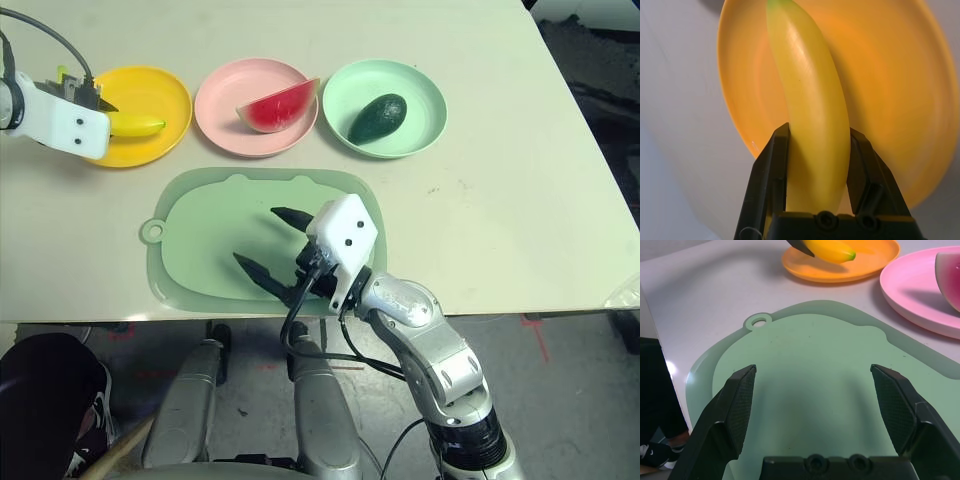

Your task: Place the fruits into color-matched plates.

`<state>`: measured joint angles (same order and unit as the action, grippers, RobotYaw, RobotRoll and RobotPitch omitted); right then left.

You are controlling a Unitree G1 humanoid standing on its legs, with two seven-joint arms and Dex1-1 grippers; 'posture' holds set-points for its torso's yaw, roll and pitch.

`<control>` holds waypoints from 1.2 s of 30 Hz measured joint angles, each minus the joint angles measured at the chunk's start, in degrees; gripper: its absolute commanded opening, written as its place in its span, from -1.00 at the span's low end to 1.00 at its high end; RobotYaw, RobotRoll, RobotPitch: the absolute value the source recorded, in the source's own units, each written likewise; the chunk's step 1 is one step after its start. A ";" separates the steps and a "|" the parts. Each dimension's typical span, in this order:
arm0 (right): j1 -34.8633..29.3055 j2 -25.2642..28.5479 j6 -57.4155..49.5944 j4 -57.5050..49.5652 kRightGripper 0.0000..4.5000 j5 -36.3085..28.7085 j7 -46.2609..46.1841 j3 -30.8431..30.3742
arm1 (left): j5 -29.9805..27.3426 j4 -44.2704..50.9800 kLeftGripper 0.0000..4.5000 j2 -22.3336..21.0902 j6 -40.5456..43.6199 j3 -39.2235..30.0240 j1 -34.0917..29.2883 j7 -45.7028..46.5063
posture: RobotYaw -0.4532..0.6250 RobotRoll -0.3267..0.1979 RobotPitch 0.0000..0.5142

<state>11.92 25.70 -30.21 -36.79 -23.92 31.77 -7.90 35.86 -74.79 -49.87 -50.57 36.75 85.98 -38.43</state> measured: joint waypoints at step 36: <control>6.63 0.97 11.06 31.65 1.00 0.02 -5.73 24.81 | -44.27 27.94 0.98 3.42 31.73 -44.04 -19.27 -16.86 | -0.14 0.25 0.63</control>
<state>18.55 26.67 -19.15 -5.14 -23.90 26.05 16.90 -8.41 -46.85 -46.45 -18.85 -7.29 66.71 -55.29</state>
